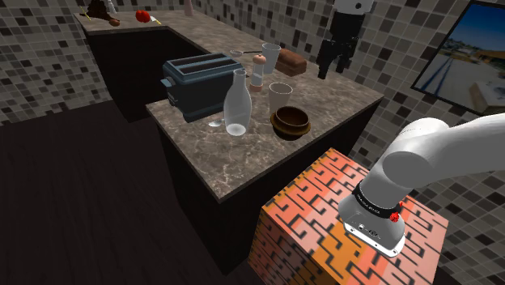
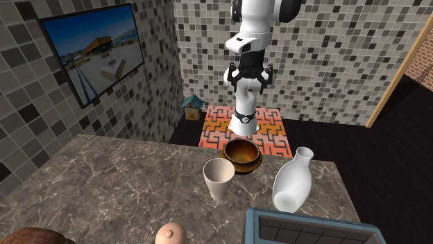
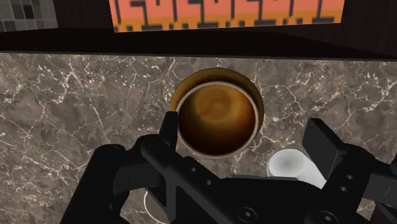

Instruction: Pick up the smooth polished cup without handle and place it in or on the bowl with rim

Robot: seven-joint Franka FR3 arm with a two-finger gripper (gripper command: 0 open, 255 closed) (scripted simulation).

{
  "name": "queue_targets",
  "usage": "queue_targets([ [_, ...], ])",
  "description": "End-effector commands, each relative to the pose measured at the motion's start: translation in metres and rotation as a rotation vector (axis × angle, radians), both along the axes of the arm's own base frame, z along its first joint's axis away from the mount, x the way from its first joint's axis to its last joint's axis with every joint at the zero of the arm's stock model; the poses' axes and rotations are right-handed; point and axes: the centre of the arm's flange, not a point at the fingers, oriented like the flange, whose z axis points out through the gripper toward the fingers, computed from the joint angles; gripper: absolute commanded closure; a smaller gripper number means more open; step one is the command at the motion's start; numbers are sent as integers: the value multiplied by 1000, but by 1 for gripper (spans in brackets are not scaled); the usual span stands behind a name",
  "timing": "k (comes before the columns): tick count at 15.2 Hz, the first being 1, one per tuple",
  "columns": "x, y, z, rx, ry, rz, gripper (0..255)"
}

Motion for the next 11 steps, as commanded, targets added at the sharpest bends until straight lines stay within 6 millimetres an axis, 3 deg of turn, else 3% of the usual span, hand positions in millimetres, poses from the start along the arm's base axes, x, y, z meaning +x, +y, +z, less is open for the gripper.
queue_targets([
  [1, 0, 0, 0, 0, 0, 0, 0],
  [11, 94, -72, -66, 68, -11, -17, 0],
])
